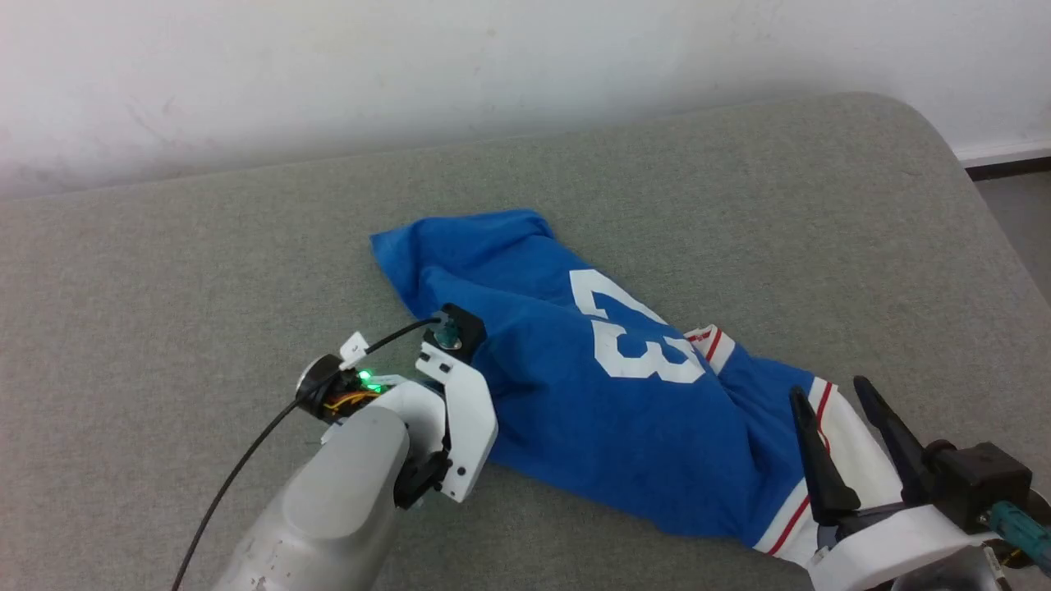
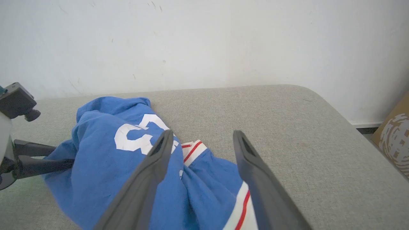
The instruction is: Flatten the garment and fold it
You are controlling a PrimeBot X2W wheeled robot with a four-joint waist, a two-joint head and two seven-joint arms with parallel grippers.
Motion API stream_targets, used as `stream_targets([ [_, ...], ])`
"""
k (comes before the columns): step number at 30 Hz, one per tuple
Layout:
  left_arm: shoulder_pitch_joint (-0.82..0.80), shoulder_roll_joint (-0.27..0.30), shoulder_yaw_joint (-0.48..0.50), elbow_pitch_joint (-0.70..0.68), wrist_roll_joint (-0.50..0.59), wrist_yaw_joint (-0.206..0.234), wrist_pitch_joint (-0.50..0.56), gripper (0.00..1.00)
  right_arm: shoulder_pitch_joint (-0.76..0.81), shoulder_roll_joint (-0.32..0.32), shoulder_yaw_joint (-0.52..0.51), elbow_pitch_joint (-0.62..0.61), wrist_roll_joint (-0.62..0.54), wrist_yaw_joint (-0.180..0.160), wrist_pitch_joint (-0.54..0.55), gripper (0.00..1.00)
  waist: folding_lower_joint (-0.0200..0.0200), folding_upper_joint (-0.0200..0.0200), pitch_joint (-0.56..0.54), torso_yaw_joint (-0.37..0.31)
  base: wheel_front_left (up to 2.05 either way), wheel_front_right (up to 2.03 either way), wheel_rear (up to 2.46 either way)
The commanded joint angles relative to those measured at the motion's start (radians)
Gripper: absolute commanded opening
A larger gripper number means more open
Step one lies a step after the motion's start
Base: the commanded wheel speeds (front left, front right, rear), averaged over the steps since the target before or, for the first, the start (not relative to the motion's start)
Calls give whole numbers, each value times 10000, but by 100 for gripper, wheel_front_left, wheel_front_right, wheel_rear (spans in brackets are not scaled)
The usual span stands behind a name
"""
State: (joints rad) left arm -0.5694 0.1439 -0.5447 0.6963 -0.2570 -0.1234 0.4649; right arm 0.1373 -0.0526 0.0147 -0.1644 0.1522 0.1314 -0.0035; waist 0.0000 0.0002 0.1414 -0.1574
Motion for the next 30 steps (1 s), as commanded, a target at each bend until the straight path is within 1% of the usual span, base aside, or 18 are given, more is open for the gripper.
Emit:
stream_targets([
  [1, 514, 311, -489, 441, -288, -68, 352, 0, -138, 24, 36, 55, -27, -7, -60, 100, 0, -2, -44, 80, 0, 0, 0],
  [3, 367, 568, -556, 225, -582, -70, -79, 0, -122, 24, 43, 81, -44, -7, -62, 100, 0, -2, -96, 151, 0, 0, 0],
  [6, 410, 812, -231, -281, -909, -35, -940, 0, -28, 24, -65, 108, -45, -7, -57, 100, 0, -2, -257, 323, 0, 0, 0],
  [8, 729, 992, 97, -845, -1087, 203, -1505, 0, 48, 24, -112, 118, -46, -7, -27, 100, 0, -2, -413, 445, 0, 0, 0],
  [10, 1294, 1209, 489, -1610, -1319, 561, -1932, 0, 158, 24, -190, 90, -51, -7, -5, 100, 0, -2, -549, 622, 0, 0, 0],
  [13, 2516, 1636, 1012, -3008, -1610, 1201, -2196, 0, 332, 24, -325, 14, -34, -7, 20, 100, 0, -2, -669, 969, 0, 0, 0],
  [15, 3611, 1878, 1422, -4021, -1870, 1776, -2215, 0, 388, 24, -313, -4, -31, -7, 38, 100, 0, -2, -714, 1142, 0, 0, 0],
  [17, 4851, 2005, 1818, -5003, -2155, 2424, -2159, 0, 453, 24, -303, -29, -34, -7, 70, 100, 0, -2, -782, 1312, 0, 0, 0],
  [19, 6064, 2041, 2114, -5903, -2392, 3047, -2033, 0, 527, 24, -385, -78, -35, -7, 87, 100, 0, -2, -817, 1522, 0, 0, 0],
  [22, 7541, 2059, 2450, -6810, -2689, 3776, -1809, 0, 591, 24, -478, -133, -35, -7, 124, 100, 0, -2, -860, 1807, 0, 0, 0],
  [25, 8516, 2039, 2596, -7322, -2900, 4242, -1536, 0, 610, 24, -524, -145, -51, -7, 158, 100, 0, -2, -920, 2013, 0, 0, 0],
  [27, 8969, 2031, 2591, -7493, -3078, 4335, -1321, 0, 616, 24, -496, -153, -64, -7, 183, 100, 0, -2, -970, 2083, 0, 0, 0],
  [30, 9157, 1965, 2602, -7664, -3249, 4319, -1279, 0, 637, 24, -490, -165, -57, -7, 193, 100, 0, -2, -1026, 2135, 0, 0, 0],
])
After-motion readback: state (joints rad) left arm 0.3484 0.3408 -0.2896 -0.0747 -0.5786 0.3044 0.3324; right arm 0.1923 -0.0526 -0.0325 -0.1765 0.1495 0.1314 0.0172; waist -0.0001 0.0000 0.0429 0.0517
